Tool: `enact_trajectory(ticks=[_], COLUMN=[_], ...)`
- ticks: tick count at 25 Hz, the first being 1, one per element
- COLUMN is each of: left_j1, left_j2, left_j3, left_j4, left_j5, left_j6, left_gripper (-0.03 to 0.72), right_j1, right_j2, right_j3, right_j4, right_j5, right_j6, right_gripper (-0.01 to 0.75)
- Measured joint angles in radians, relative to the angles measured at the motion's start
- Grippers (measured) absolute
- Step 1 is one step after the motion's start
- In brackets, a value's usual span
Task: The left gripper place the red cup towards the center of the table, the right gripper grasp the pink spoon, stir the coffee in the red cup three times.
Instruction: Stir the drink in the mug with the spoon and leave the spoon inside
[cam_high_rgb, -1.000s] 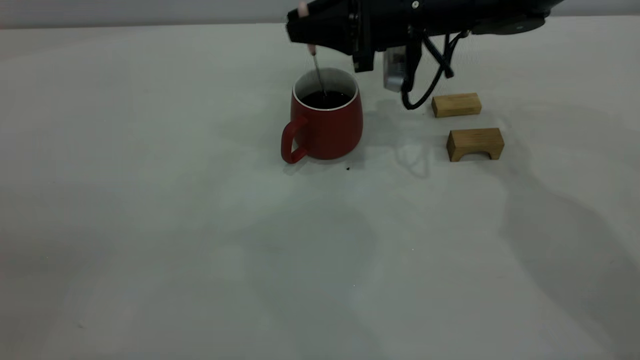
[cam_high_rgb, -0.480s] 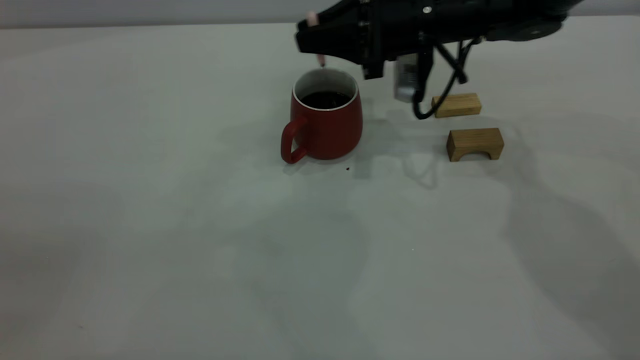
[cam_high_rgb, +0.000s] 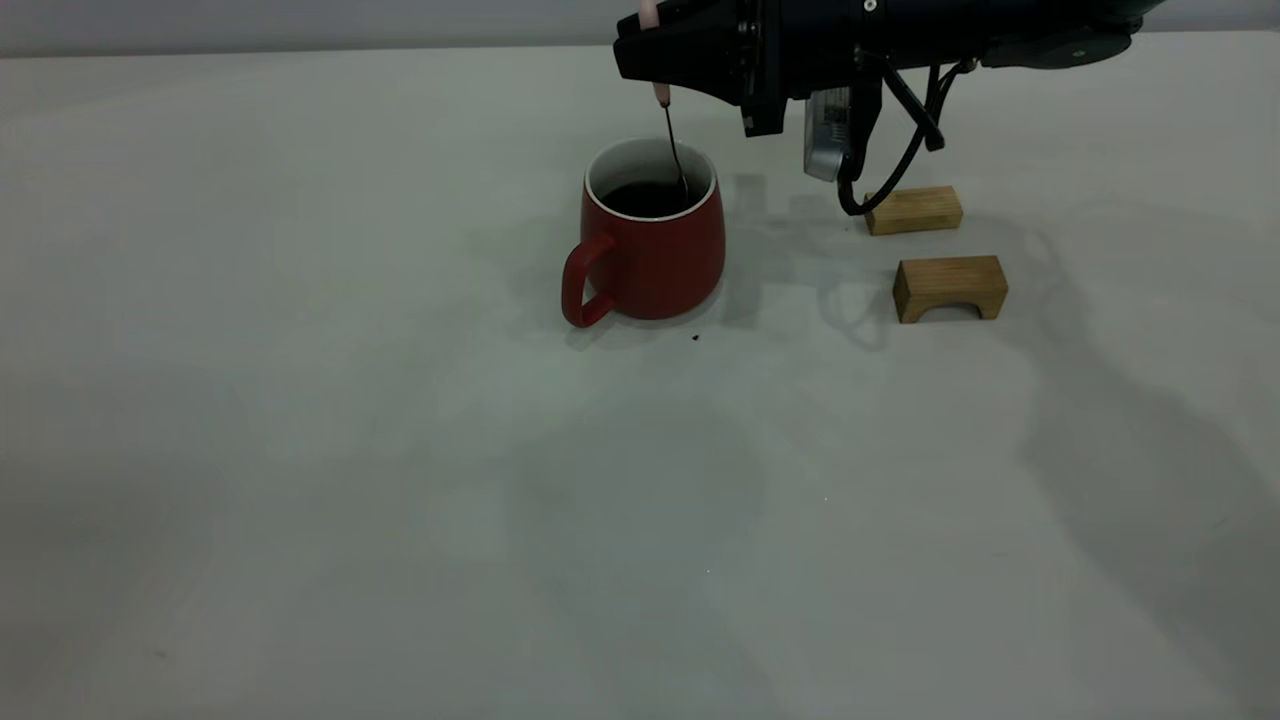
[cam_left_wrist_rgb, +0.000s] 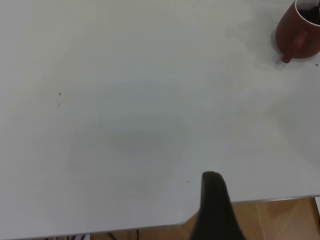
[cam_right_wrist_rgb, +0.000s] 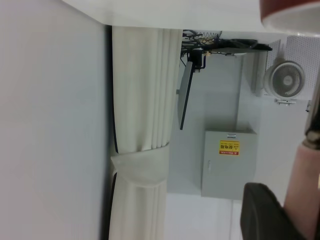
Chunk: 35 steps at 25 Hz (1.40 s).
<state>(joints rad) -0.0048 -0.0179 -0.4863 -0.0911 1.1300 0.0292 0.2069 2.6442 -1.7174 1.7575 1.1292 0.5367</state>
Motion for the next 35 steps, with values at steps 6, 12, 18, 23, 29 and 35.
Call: enact_trajectory(ticks=[6, 12, 18, 23, 29, 35], left_j1=[0.0, 0.0, 0.0, 0.0, 0.0, 0.0], left_j2=[0.0, -0.001, -0.001, -0.001, -0.001, -0.001], left_j3=[0.0, 0.0, 0.0, 0.0, 0.0, 0.0], left_j4=[0.0, 0.0, 0.0, 0.0, 0.0, 0.0], left_j5=[0.0, 0.0, 0.0, 0.0, 0.0, 0.0], left_j6=[0.0, 0.0, 0.0, 0.0, 0.0, 0.0], left_gripper=[0.586, 0.586, 0.586, 0.586, 0.586, 0.586], right_j1=[0.029, 0.072, 0.087, 0.061, 0.003, 0.003], right_j2=[-0.047, -0.048, 0.003, 0.016, -0.007, -0.009], right_j3=[0.098, 0.114, 0.016, 0.004, 0.061, 0.084], right_j4=[0.003, 0.003, 0.003, 0.001, 0.004, 0.003], right_j5=[-0.037, -0.046, -0.007, -0.011, -0.031, 0.011], right_j6=[0.033, 0.041, 0.027, 0.026, 0.026, 0.026], right_gripper=[0.122, 0.122, 0.122, 0.122, 0.122, 0.122])
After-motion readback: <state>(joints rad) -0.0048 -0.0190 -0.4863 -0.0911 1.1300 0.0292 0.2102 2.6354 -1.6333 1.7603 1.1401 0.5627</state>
